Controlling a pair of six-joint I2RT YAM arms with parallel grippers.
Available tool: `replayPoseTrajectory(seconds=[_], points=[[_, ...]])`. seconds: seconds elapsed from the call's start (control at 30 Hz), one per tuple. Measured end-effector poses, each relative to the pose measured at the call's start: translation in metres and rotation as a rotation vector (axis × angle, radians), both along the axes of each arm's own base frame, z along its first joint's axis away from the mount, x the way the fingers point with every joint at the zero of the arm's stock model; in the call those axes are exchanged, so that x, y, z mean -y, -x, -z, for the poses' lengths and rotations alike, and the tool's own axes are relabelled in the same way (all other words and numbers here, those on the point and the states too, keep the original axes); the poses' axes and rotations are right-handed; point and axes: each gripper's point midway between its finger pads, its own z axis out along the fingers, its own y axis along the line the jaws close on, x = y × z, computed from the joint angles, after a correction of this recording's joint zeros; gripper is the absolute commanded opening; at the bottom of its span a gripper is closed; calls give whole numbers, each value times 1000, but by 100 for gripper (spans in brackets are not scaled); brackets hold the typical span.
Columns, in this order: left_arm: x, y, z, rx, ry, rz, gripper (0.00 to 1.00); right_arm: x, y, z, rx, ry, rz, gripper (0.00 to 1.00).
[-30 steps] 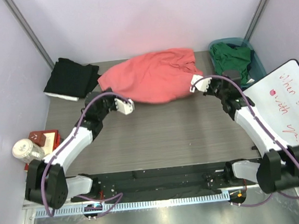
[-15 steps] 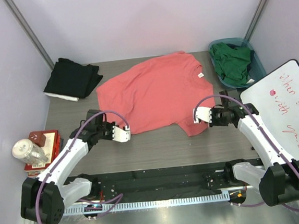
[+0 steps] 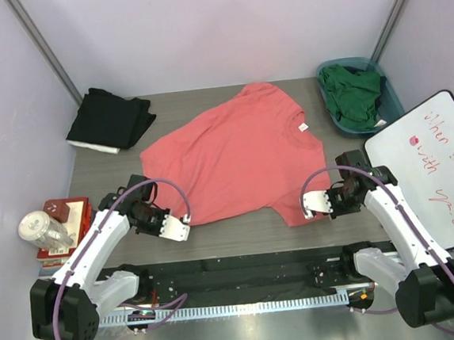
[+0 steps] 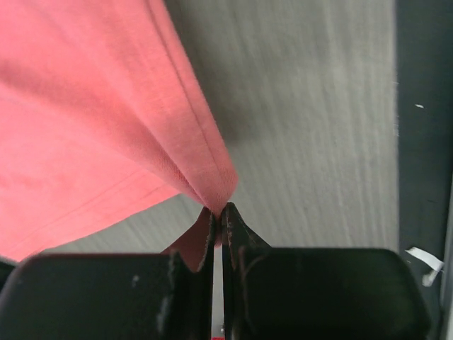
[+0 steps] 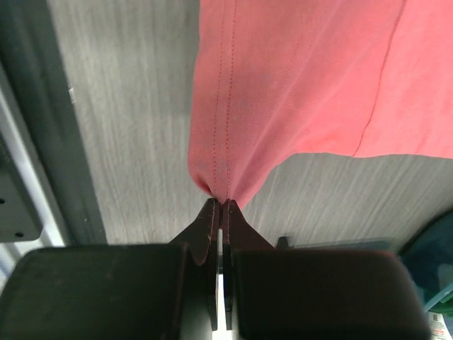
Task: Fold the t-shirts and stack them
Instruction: Flatten out the tshirt
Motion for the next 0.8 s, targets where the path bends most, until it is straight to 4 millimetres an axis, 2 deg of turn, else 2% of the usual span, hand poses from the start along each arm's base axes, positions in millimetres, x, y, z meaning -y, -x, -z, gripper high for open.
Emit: replayPoseTrajectory(seconds=[0.33,0.47,0.53,0.6,0.67,0.8], points=[[-10,35,12,-130,-48,61,0,17,27,2,-65,80,-30,1],[-11,37,11,-144,-49,50,0,17,32,-1,-76,77,-19,1],[-9,31,7,-128,-39,17,0,15,21,-8,-32,57,24,1],[-4,7,-10,-50,-7,-41,0,12,-2,-23,65,28,71,1],[3,-27,-34,67,35,-96,0,8,-40,-47,225,-12,126,1],[16,-122,-114,393,117,-233,0,5,-130,-100,575,-92,213,1]])
